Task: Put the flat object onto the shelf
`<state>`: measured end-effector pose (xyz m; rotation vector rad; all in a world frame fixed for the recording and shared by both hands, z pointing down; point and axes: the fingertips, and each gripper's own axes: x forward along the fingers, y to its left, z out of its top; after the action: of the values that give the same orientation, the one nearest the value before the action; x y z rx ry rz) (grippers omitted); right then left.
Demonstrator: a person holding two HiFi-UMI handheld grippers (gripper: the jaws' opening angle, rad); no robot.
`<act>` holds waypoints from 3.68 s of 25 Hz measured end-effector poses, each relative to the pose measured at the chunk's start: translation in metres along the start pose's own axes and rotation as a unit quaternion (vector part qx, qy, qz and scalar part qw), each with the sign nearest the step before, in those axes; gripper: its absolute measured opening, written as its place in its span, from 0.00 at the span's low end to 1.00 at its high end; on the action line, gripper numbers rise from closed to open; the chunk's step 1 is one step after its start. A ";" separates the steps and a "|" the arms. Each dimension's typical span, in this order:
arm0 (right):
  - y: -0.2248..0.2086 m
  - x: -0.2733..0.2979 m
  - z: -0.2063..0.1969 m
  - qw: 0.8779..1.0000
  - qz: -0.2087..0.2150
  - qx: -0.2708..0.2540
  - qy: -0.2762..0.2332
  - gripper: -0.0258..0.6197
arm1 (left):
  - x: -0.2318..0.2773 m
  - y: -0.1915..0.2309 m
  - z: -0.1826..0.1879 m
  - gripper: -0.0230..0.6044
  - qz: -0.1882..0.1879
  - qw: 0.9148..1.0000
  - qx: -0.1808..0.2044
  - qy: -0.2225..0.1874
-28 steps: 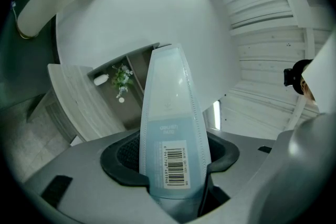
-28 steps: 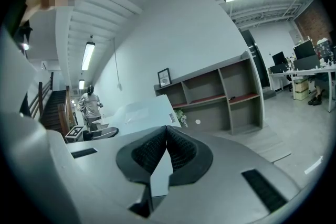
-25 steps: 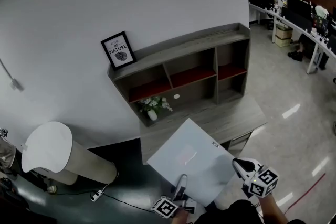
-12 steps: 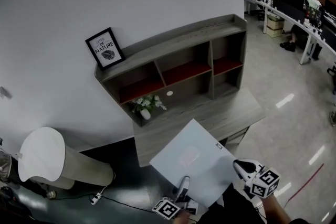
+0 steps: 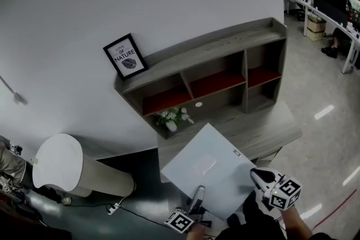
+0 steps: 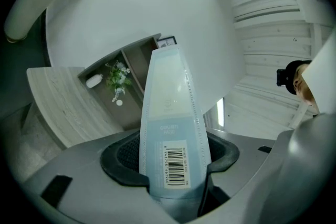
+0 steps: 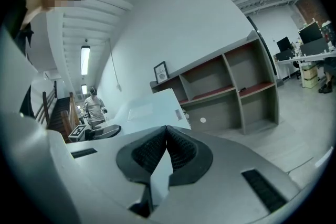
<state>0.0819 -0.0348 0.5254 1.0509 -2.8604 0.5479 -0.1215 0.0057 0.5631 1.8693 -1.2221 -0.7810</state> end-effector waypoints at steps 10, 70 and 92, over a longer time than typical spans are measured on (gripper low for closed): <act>-0.067 0.032 0.059 0.998 0.049 -0.001 -0.027 0.06 | 0.094 -0.035 0.043 0.48 -0.025 0.996 0.076 -0.041; -0.057 0.206 0.182 0.986 -0.060 -0.089 -0.126 0.06 | 0.362 -0.189 0.419 0.49 -0.338 0.855 0.392 0.015; -0.068 0.207 0.185 0.985 -0.091 -0.083 -0.123 0.06 | 0.417 -0.158 0.427 0.50 -0.346 0.839 0.418 0.029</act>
<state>-0.0198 -0.2749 0.4068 1.4198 -2.9029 0.1738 -0.2445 -0.4530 0.1690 3.1364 -0.8771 -0.5496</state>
